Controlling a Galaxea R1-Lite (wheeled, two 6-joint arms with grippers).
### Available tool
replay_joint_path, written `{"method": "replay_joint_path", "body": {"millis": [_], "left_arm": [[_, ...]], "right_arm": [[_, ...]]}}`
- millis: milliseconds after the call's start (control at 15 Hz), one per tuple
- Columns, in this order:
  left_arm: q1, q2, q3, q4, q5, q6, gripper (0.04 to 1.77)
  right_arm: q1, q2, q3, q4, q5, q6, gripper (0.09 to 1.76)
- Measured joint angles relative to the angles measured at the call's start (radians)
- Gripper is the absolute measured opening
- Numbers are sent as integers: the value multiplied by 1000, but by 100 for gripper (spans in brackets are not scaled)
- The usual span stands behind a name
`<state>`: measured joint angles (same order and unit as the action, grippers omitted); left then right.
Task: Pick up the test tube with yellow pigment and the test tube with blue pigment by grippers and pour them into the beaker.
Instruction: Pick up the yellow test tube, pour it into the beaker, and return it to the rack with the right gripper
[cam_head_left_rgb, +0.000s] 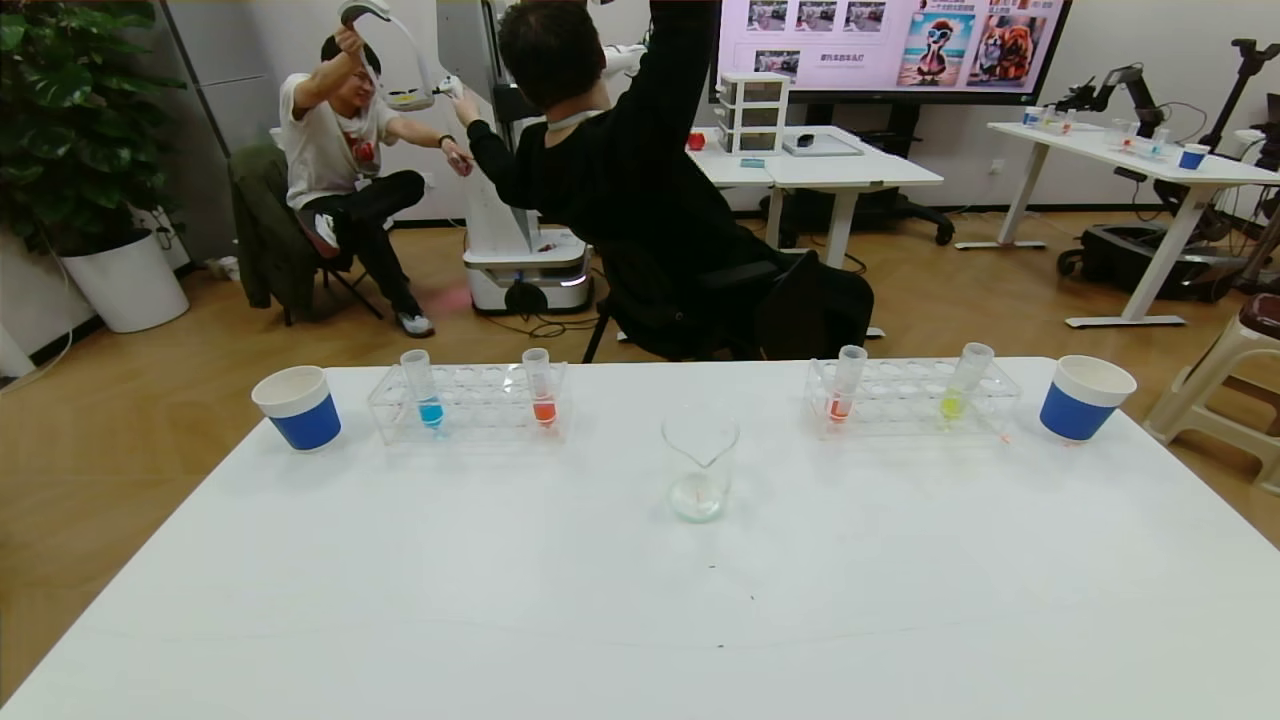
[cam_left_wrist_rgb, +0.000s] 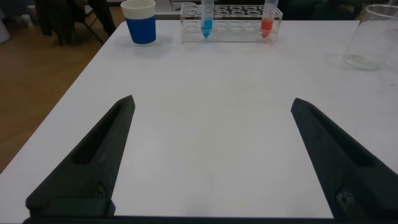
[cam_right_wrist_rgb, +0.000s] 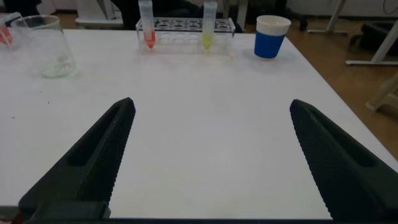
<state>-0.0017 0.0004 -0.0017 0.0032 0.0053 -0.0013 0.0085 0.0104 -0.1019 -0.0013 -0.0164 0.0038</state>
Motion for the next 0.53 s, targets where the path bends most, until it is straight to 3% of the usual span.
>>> {"method": "replay_joint_path", "body": {"millis": [67, 267, 533], "left_arm": [[0, 0, 0, 0, 0, 0, 175], [0, 0, 0, 0, 0, 0, 175], [0, 0, 0, 0, 0, 0, 175]], "right_arm": [[0, 0, 0, 0, 0, 0, 174], [13, 116, -147, -27, 0, 10, 174], [33, 401, -266, -223, -16, 16, 174]]}}
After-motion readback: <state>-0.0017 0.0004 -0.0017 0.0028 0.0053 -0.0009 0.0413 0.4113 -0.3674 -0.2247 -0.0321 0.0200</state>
